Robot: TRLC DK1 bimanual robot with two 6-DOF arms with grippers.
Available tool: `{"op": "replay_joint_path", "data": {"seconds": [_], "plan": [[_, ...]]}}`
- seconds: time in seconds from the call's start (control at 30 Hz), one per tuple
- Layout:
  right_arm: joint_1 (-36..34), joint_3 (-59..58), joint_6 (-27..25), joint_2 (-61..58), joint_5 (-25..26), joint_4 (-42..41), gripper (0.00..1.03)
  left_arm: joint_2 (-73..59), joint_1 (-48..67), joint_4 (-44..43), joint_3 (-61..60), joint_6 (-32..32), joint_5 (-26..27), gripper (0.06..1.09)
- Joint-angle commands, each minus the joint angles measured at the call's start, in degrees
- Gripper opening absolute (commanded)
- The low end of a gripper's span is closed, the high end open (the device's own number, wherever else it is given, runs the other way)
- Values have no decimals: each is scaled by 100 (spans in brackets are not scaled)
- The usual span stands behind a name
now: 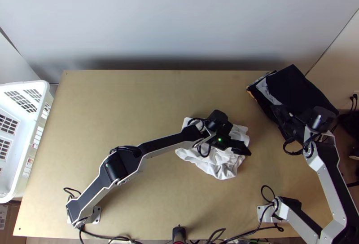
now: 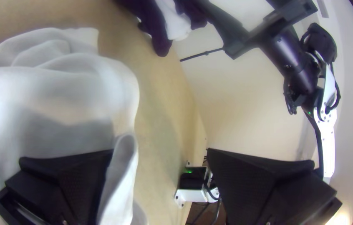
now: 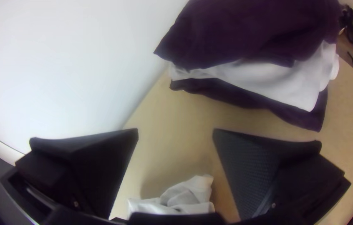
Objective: Fold the t-shirt
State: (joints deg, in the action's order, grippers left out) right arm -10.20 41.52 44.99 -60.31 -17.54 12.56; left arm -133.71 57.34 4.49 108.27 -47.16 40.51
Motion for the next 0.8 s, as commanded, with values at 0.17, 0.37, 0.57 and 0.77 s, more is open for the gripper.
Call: {"op": "replay_joint_path", "data": {"seconds": [0.17, 0.37, 0.57, 0.77], "plan": [[35, 322, 396, -270, -13, -298, 83, 460, -461, 1309, 555, -259, 45, 104], [220, 190, 431, -270, -13, -306, 83, 1093, -1050, 1397, 573, -602, 45, 104], [941, 76, 590, -297, -13, -289, 83, 1374, -1551, 1678, 450, -408, -61, 104], [2549, 243, 853, -719, -30, 124, 83, 1761, -1762, 2785, -324, 1639, -1599, 104]]}}
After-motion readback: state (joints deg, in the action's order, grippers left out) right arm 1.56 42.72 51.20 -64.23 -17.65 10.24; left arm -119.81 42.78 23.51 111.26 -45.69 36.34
